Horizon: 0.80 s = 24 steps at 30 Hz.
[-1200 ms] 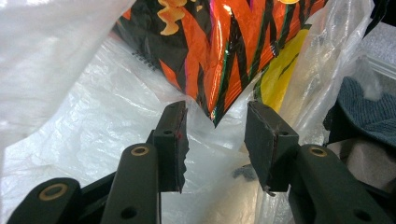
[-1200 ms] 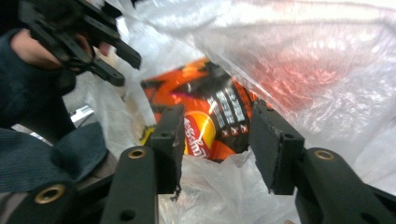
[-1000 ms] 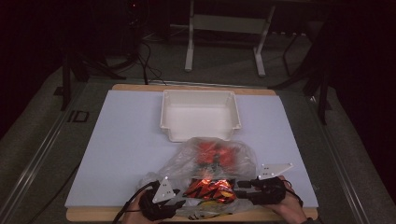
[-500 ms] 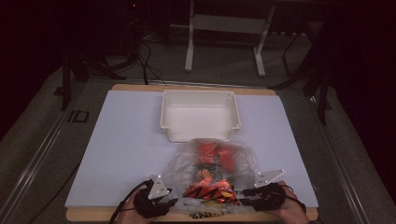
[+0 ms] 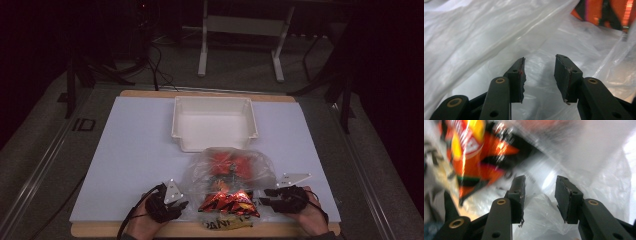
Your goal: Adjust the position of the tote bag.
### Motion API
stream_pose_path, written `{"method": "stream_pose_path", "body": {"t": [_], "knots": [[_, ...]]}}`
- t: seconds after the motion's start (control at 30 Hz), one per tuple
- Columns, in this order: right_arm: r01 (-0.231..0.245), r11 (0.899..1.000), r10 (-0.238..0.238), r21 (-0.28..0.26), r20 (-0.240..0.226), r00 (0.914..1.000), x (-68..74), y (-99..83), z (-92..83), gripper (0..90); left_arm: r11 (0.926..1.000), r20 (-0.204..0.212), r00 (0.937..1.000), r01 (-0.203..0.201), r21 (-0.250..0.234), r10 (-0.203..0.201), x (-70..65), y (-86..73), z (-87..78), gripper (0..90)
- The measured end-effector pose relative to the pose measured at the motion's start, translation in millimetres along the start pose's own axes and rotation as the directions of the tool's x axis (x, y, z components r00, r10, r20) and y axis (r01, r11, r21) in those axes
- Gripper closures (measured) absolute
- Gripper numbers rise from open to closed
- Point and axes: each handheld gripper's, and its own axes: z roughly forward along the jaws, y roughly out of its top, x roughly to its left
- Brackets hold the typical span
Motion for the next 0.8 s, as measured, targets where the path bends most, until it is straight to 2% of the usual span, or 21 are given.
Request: {"method": "stream_pose_path", "body": {"t": [0.07, 0.2, 0.33, 0.43, 0.5, 0.63, 0.8], "knots": [[-0.041, 0.998, 0.042, -0.041, 0.023, 0.9989, -6.3, 2.9, -3.1, 60.5, 1.0, -0.014, 0.9999, 0.006, -0.001, -0.006, 2.3, 1.0, 1.1, 60.6], [-0.082, 0.993, 0.088, -0.083, 0.07, 0.9936, -14.2, 8.6, -7.2, 61.4, 0.9997, -0.037, 0.9991, 0.023, 0.001, -0.023, 9.1, 2.7, 3.3, 60.9], [-0.113, 0.987, 0.121, -0.11, 0.07, 0.9901, -20.3, 14.1, -7.3, 61.2, 0.9995, -0.069, 0.9972, 0.03, 0.007, -0.029, 14.3, 6.0, 6.0, 61.1], [-0.131, 0.984, 0.141, -0.124, 0.077, 0.9869, -23.3, 17.6, -5.0, 61.3, 0.9987, -0.086, 0.995, 0.051, 0.001, -0.051, 18.9, 8.9, 9.5, 61.5], [-0.159, 0.977, 0.171, -0.14, 0.083, 0.9817, -26.5, 19.1, -3.8, 61.3, 0.998, -0.095, 0.9935, 0.062, -0.002, -0.062, 22.0, 10.5, 11.5, 62.0], [-0.232, 0.954, 0.25, -0.192, 0.079, 0.9649, -34.1, 20.3, -3.8, 62.1, 0.9961, -0.116, 0.9894, 0.087, -0.017, -0.088, 28.1, 11.1, 14.2, 62.8], [-0.259, 0.941, 0.29, -0.217, 0.127, 0.9485, -39.4, 20.2, -7.1, 62.8, 0.9928, -0.141, 0.9828, 0.116, -0.027, -0.119, 34.4, 9.8, 14.1, 63.1]]}}
